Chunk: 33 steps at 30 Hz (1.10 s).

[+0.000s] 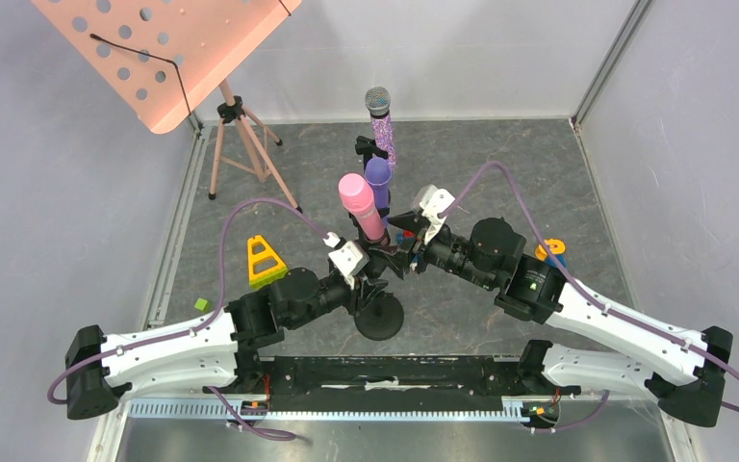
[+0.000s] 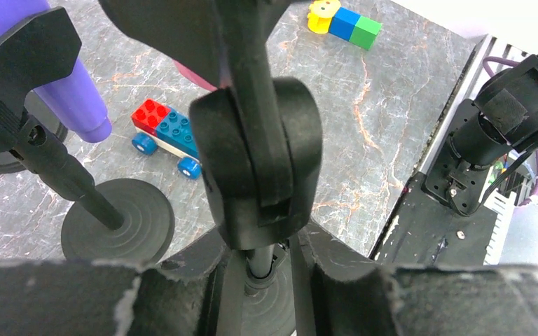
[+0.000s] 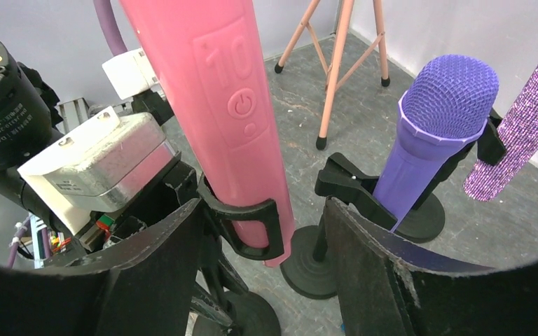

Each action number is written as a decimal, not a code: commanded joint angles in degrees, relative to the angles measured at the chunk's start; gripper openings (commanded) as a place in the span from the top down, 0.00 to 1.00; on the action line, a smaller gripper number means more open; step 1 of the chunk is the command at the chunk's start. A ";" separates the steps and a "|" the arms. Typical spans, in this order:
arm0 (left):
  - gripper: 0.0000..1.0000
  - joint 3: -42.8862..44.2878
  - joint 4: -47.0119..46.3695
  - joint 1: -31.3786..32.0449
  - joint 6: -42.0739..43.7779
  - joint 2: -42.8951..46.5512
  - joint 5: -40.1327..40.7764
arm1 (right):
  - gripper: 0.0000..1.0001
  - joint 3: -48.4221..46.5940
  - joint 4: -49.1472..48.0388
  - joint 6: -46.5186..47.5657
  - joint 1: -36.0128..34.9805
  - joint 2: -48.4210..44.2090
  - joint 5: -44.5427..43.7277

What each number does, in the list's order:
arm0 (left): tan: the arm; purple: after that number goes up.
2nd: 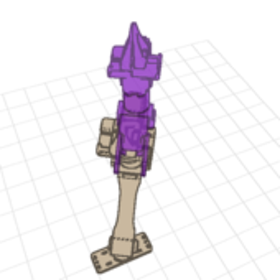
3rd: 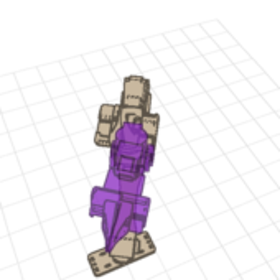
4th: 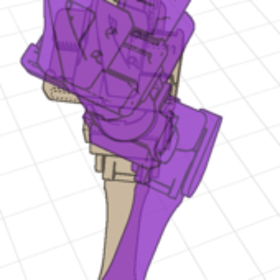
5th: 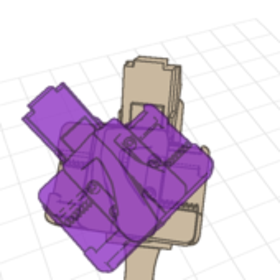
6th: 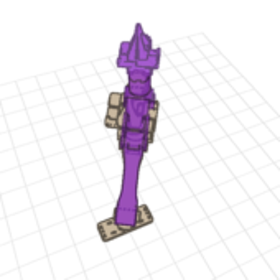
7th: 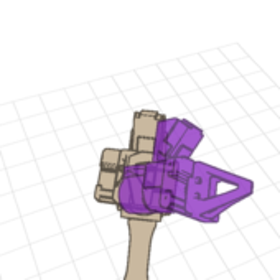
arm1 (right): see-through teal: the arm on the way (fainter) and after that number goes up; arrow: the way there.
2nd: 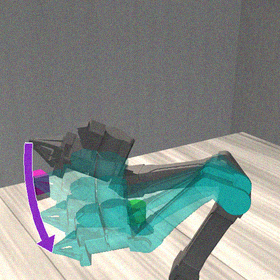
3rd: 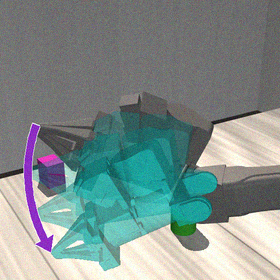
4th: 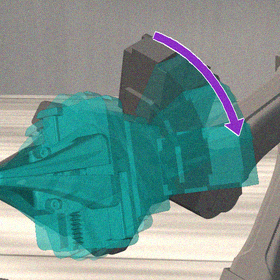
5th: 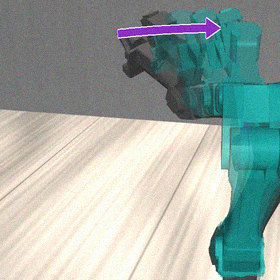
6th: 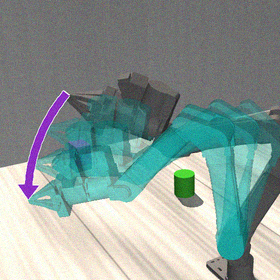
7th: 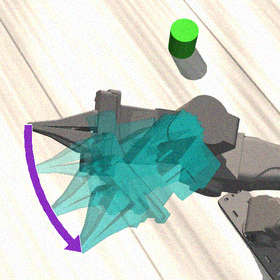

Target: Remove the microphone from the stand

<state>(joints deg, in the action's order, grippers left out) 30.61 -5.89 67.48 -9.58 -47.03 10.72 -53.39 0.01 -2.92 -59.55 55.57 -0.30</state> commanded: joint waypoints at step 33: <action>0.62 9.08 5.58 0.36 -0.38 4.69 0.06 | 0.30 3.01 -7.47 -1.04 -0.97 -1.54 0.07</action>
<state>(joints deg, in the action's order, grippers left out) 37.56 -0.51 67.59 -9.67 -42.02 10.41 -50.59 -4.27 -3.36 -60.18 55.07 -0.01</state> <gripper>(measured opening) 0.415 0.703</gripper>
